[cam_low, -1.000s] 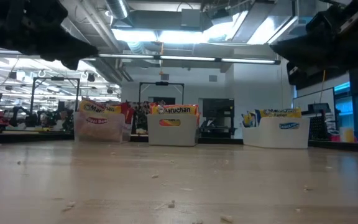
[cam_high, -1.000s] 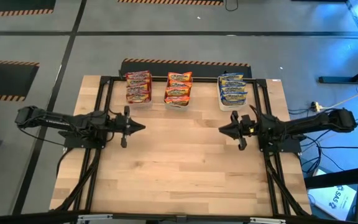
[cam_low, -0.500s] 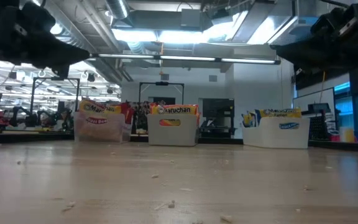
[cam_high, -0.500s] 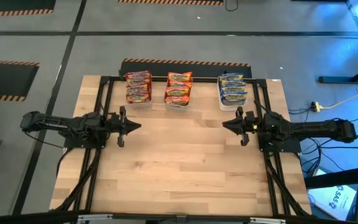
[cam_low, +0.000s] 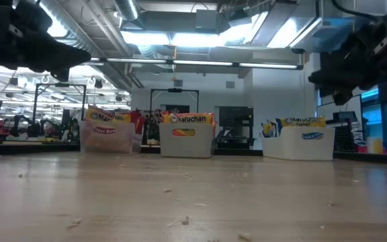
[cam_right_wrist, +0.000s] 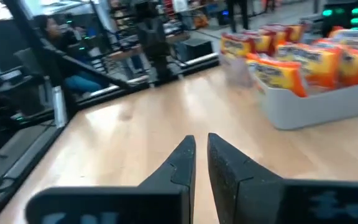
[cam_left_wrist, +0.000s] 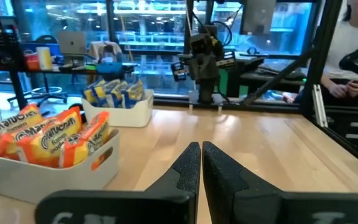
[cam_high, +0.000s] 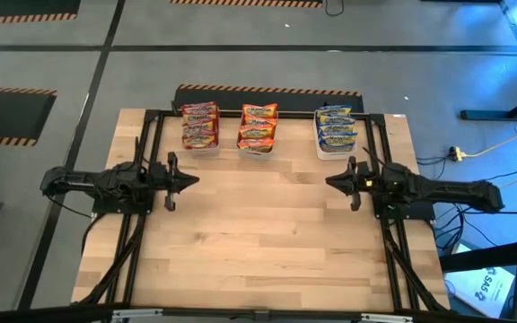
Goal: Sort Maruchan noodles
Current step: Return to Home Position
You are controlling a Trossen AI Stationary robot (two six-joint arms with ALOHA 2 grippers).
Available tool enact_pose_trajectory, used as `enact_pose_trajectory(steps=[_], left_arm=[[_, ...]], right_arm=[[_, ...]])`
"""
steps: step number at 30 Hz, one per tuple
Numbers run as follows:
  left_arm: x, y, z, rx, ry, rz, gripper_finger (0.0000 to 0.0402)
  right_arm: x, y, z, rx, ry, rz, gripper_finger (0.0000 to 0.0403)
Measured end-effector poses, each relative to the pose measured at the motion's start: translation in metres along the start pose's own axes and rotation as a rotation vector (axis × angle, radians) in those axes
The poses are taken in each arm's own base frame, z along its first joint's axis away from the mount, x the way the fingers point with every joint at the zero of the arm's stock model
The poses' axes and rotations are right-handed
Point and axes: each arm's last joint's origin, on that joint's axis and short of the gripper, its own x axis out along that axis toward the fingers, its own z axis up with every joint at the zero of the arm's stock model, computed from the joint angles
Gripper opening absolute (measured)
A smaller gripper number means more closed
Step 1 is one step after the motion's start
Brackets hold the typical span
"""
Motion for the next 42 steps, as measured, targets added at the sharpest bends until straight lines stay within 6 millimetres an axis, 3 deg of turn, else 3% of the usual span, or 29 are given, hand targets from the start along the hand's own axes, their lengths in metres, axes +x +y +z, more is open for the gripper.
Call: enact_pose_trajectory(steps=[4,42], left_arm=[[0.0000,0.0003,0.0002,-0.001,-0.003,0.014,0.0012],[0.0002,0.0002,-0.0002,0.010,0.003,0.009,0.0011]], right_arm=[[-0.0044,-0.0020,0.0000,0.005,-0.019,-0.071,0.0030],[-0.0049,-0.0017,-0.0001,-0.017,-0.017,-0.062,0.0030]])
